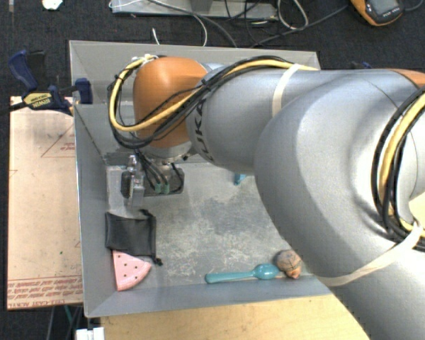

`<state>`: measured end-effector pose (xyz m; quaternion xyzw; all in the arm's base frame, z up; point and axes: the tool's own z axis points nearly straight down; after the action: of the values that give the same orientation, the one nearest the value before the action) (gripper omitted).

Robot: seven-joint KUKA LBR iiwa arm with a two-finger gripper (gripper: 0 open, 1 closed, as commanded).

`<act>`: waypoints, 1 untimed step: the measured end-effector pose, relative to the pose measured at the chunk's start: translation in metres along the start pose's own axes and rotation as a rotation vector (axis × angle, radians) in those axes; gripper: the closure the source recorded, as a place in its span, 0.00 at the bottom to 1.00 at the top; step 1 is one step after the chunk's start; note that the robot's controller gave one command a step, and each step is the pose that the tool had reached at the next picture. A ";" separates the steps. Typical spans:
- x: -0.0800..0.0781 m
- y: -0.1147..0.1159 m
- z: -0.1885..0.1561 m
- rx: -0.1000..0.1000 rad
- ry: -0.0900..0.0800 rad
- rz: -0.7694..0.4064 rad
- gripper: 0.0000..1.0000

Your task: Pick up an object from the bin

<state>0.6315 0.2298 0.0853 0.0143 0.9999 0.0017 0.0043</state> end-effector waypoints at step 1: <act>0.001 0.000 -0.039 0.002 0.006 0.000 1.00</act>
Offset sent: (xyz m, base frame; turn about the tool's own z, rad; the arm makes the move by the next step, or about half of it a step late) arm -0.0022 -0.0008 0.0628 0.0002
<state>0.6298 0.2293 0.1238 0.0144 0.9999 0.0009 0.0012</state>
